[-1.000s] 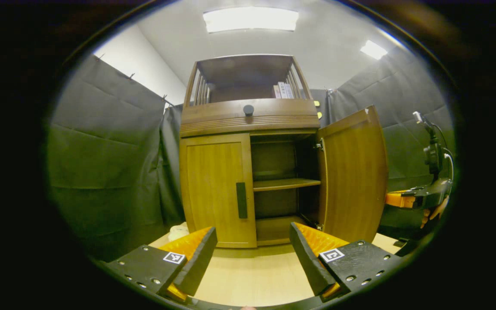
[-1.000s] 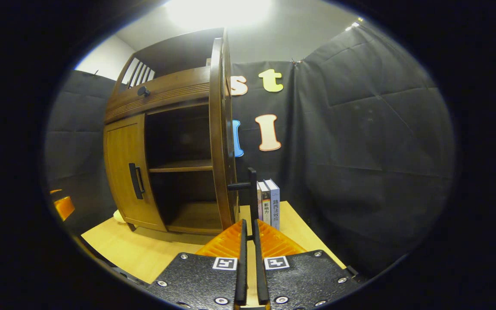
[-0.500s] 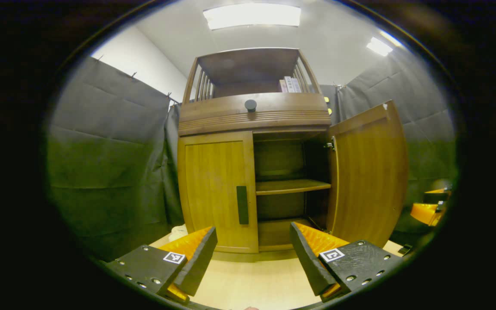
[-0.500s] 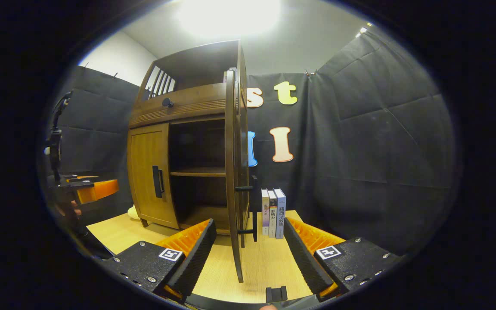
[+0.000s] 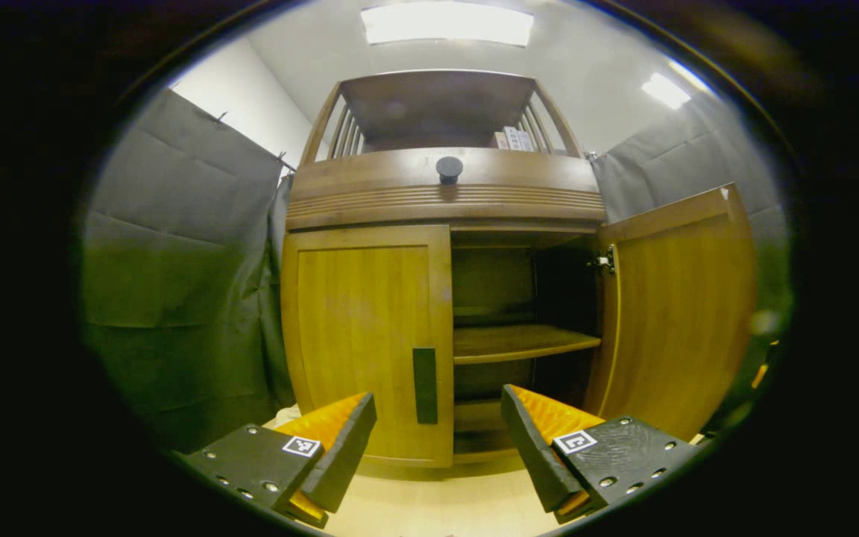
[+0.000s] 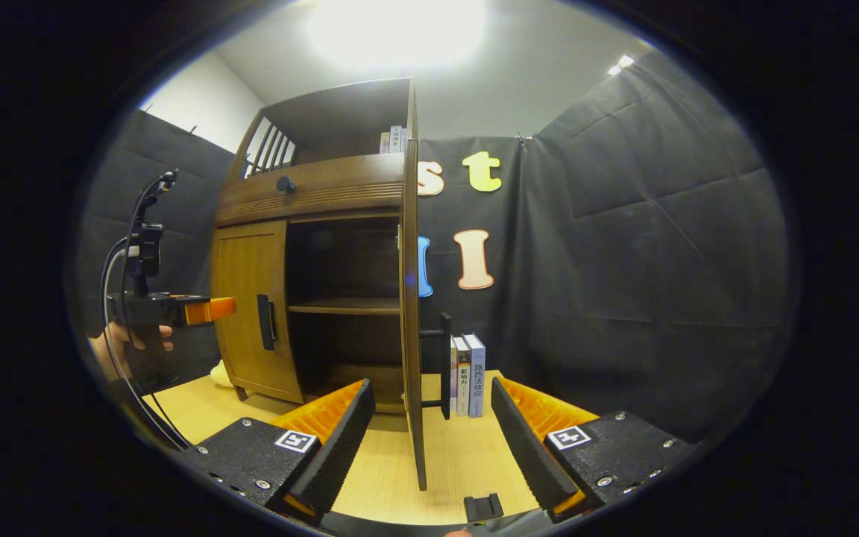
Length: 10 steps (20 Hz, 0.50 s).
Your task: Open the right door of the double-door shoe cabinet with the right hand, and open the left door with the left hand.
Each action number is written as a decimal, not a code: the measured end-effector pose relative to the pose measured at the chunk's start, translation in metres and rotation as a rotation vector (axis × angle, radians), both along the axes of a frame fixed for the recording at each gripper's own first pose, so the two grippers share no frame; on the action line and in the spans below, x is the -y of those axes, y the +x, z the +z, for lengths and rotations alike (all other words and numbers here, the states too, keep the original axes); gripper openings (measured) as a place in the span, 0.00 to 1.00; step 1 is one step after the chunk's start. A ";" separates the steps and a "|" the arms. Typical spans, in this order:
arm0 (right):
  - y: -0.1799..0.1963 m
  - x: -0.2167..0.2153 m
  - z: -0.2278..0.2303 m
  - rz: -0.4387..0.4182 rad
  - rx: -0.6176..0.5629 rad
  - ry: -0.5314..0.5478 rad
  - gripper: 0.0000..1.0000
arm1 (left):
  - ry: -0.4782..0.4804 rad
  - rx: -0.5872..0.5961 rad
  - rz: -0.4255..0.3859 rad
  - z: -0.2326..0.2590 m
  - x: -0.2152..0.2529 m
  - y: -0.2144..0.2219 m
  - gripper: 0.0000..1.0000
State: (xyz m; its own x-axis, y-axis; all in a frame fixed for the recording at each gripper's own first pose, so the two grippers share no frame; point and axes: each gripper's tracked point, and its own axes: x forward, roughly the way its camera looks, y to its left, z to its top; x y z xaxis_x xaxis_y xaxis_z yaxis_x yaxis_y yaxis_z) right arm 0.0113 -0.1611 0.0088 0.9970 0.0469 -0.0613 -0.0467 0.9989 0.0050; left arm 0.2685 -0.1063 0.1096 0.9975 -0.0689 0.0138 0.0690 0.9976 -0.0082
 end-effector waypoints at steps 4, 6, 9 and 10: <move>-0.002 -0.010 -0.008 -0.043 -0.021 -0.005 0.96 | -0.012 -0.017 -0.012 -0.012 -0.014 0.043 1.00; -0.003 -0.015 -0.011 -0.060 -0.034 -0.003 0.96 | -0.018 -0.022 -0.019 -0.022 -0.019 0.064 0.89; -0.004 -0.024 -0.016 -0.079 -0.048 -0.004 0.96 | -0.012 -0.041 -0.035 -0.037 -0.018 0.095 0.96; -0.005 -0.026 -0.020 -0.084 -0.054 -0.006 0.96 | -0.013 -0.053 -0.037 -0.042 -0.018 0.107 1.00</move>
